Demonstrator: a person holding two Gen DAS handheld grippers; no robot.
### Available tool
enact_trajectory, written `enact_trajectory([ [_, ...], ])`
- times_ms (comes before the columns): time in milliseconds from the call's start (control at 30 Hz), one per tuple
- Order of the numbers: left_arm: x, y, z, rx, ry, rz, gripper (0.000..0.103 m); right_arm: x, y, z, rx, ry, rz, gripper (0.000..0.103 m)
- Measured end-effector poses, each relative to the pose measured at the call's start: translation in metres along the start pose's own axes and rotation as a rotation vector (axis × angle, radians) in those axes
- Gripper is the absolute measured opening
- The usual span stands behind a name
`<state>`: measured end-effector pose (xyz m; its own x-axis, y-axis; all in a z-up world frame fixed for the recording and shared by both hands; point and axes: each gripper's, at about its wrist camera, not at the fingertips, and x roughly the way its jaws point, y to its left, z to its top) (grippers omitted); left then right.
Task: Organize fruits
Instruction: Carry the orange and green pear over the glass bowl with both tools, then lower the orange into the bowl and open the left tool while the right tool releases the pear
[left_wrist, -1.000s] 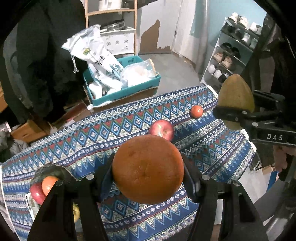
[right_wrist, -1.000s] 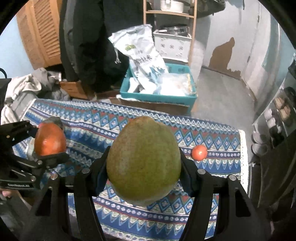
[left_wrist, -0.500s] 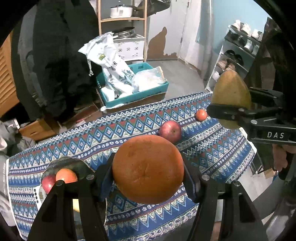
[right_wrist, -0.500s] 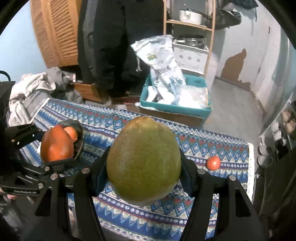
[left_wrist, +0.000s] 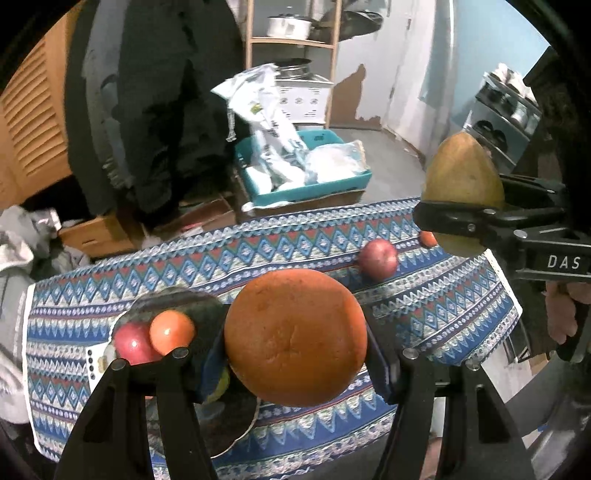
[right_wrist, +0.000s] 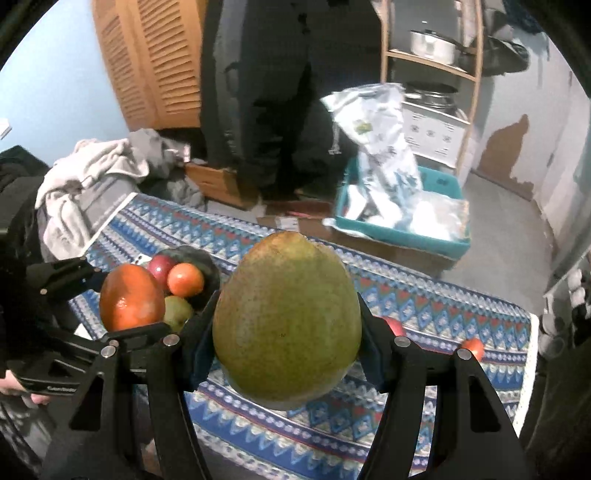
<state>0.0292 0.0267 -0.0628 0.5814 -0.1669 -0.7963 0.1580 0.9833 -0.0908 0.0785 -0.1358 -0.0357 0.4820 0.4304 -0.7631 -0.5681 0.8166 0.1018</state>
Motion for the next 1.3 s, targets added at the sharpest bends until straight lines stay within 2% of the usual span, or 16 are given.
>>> enact_trajectory([
  [300,-0.005,0.050,-0.020,-0.089,0.019,0.040,0.066,0.028,0.050,0.014,-0.068,0.030,0.065,0.065],
  [600,-0.003,0.099,-0.047,-0.181,0.056,0.089,0.066,0.061,0.082,0.022,-0.088,0.084,0.115,0.065],
  [933,0.021,0.129,-0.076,-0.223,0.140,0.152,0.066,0.112,0.107,0.019,-0.096,0.167,0.144,0.065],
  [1300,0.055,0.147,-0.097,-0.276,0.248,0.161,0.066,0.149,0.118,0.009,-0.096,0.239,0.166,0.065],
])
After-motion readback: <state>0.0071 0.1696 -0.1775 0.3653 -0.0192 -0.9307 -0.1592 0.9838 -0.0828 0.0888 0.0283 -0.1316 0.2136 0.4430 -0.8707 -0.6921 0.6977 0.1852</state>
